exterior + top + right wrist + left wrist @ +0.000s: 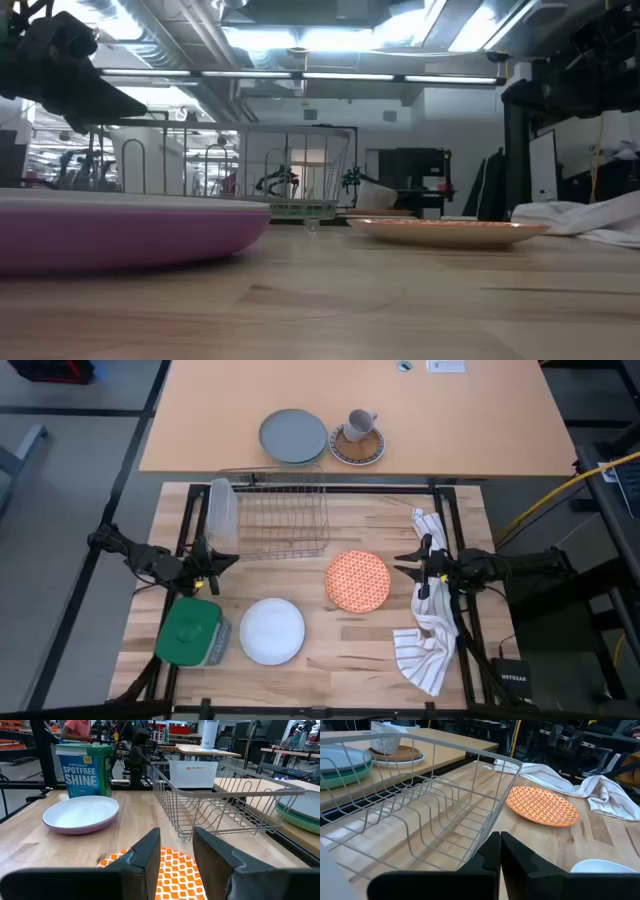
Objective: Sort dishes
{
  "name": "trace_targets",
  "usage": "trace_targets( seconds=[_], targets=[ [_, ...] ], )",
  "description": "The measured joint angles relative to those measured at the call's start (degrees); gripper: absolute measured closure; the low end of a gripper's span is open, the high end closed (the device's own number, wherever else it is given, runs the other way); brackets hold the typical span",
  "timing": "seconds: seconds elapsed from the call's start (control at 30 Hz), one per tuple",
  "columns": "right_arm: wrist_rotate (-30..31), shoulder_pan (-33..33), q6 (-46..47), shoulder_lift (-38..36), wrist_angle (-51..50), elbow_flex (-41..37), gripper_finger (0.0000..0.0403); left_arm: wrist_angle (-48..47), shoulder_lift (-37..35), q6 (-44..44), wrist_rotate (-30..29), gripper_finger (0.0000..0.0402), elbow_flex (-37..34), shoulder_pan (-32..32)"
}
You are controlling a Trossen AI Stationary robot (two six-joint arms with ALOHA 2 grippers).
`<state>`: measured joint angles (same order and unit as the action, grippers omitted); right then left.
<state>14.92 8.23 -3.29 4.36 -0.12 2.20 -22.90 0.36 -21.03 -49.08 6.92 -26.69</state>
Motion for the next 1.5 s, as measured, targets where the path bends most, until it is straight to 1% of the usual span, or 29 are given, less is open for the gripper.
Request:
trace_targets(
  seconds=[1.4, 1.5],
  targets=[
    [0.0, 0.02, -0.02, 0.02, 0.0, 0.0, 0.0283, -0.02, -0.02, 0.02, 0.01, 0.04, 0.02, 0.02],
    [1.08, 0.01, -0.2, 0.01, 0.03, 0.0, 0.0283, -0.01, 0.0, 0.02, 0.01, 0.04, 0.0, 0.02]
  ],
)
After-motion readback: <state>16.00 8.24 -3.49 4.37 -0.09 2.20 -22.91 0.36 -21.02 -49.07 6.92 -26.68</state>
